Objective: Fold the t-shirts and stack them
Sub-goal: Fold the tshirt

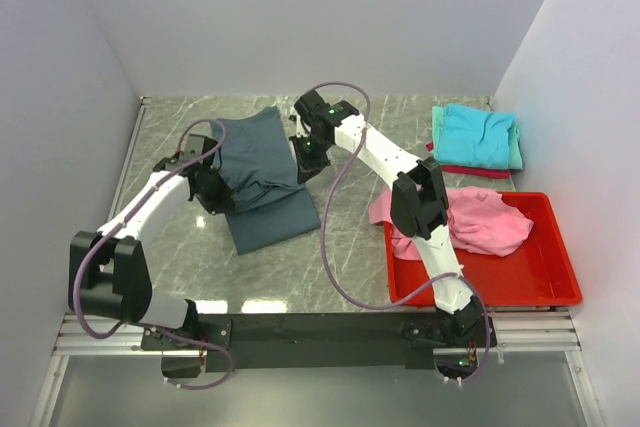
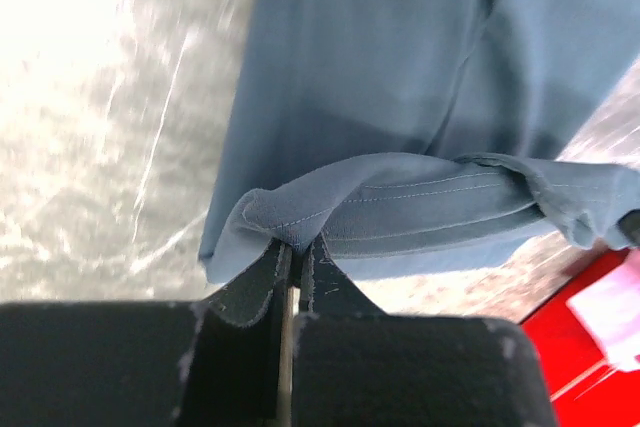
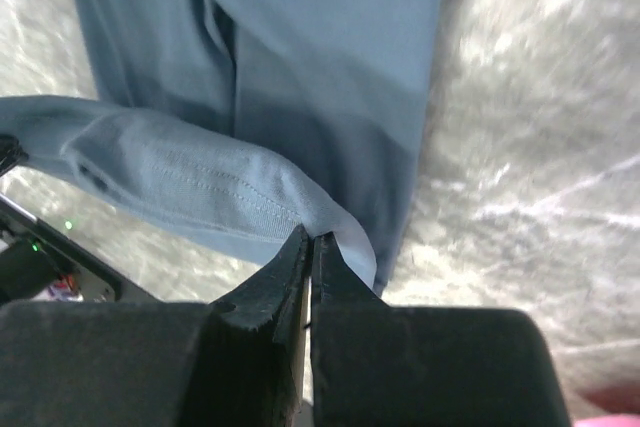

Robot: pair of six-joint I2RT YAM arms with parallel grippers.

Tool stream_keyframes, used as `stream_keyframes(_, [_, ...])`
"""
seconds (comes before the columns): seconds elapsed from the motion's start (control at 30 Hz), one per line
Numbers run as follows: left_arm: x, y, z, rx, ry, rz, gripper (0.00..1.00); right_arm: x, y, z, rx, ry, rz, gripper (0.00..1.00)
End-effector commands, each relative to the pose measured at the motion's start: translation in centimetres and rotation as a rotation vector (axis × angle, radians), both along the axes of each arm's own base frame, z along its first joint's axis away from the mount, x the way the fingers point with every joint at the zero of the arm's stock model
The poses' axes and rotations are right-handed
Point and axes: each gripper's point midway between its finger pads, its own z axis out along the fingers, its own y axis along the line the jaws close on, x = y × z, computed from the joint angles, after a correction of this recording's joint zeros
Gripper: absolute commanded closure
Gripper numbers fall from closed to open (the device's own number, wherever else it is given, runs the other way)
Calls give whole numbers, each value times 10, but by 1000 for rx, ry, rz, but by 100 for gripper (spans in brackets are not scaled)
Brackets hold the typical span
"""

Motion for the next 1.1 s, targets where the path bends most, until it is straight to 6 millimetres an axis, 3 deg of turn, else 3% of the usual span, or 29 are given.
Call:
stream_keyframes(0.0, [25, 12, 10, 50, -62, -25, 100, 25, 11, 5, 50, -73, -1, 100])
stream_keyframes(0.4, [55, 29, -11, 81, -83, -24, 99, 50, 38, -12, 155, -113, -16, 100])
stream_keyframes(0.57, [72, 33, -15, 95, -103, -41, 99, 59, 47, -6, 195, -142, -26, 100])
stream_keyframes(1.07, [96, 43, -20, 106, -133, -64, 99, 67, 42, -5, 179, -168, -73, 100])
